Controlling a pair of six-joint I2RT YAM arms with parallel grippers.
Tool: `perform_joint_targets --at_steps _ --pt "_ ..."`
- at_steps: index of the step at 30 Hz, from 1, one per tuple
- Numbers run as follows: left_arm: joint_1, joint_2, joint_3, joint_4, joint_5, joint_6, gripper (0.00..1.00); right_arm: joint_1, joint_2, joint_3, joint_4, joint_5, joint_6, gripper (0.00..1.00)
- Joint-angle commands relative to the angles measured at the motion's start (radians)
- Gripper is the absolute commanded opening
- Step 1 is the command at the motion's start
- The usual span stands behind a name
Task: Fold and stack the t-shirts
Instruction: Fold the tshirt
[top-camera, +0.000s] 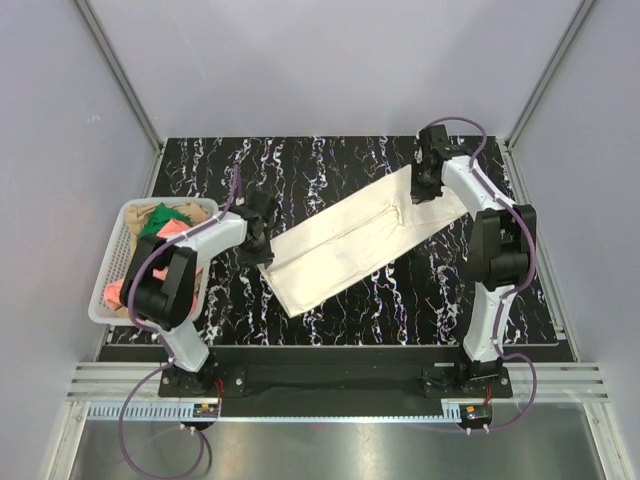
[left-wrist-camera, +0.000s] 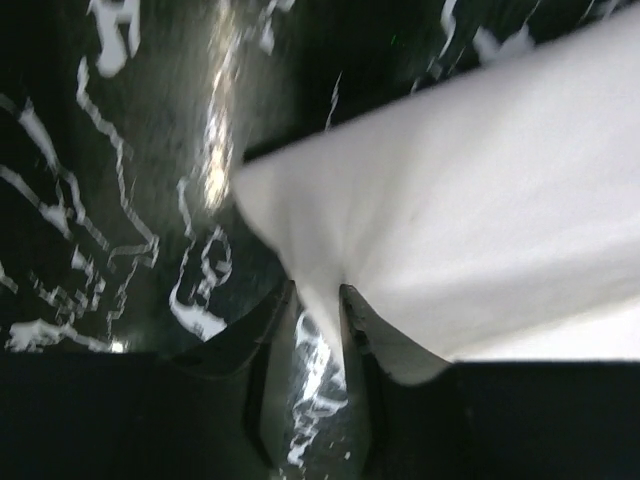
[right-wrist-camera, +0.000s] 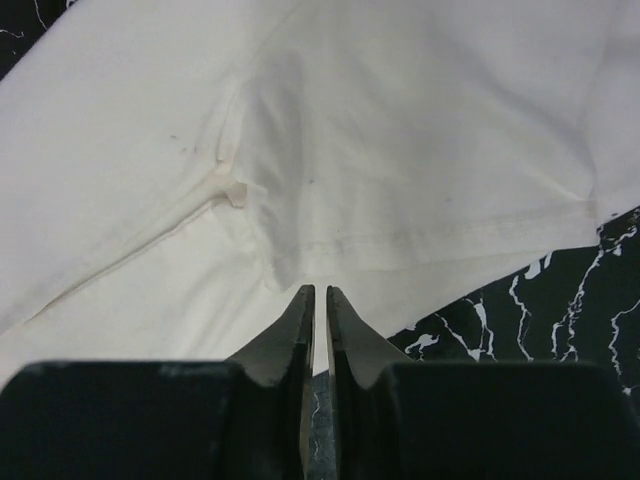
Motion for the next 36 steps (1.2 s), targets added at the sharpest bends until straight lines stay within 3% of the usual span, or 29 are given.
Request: perform_joint_targets --at_steps 1,5,11,17,20,25,30,34,36 --pt "-0.032 -0.146 -0.013 -0.036 -0.022 -0.029 0.33 -0.057 -0.014 -0.044 0.044 -0.068 0.123 0.15" --pt "-0.072 -0.206 0.091 -0.080 -0.079 -0.009 0.36 -0.151 -0.004 -0.082 0.079 -0.121 0.249 0.19" --pt "-0.121 -0.215 0.186 -0.063 -0.017 0.055 0.44 -0.241 -0.041 -0.208 0.189 -0.144 0.361 0.32" --pt "-0.115 -0.145 0.297 -0.057 0.060 0.192 0.51 -0.292 -0.067 -0.312 0.289 -0.108 0.470 0.45" --pt "-0.087 -0.085 0.330 -0.057 0.068 0.232 0.53 -0.330 -0.078 -0.357 0.338 -0.142 0.498 0.46" --pt "-0.039 0.048 0.378 -0.068 0.129 0.244 0.49 -0.347 -0.043 -0.329 0.349 -0.142 0.473 0.41" --pt "-0.043 0.043 0.384 -0.072 0.152 0.221 0.49 -0.364 0.015 -0.294 0.349 -0.116 0.436 0.34" --pt "-0.043 0.021 0.383 -0.079 0.142 0.230 0.49 -0.390 0.045 -0.265 0.349 -0.095 0.415 0.12" --pt "-0.041 0.010 0.378 -0.080 0.126 0.238 0.49 -0.410 0.068 -0.230 0.351 -0.096 0.400 0.05"
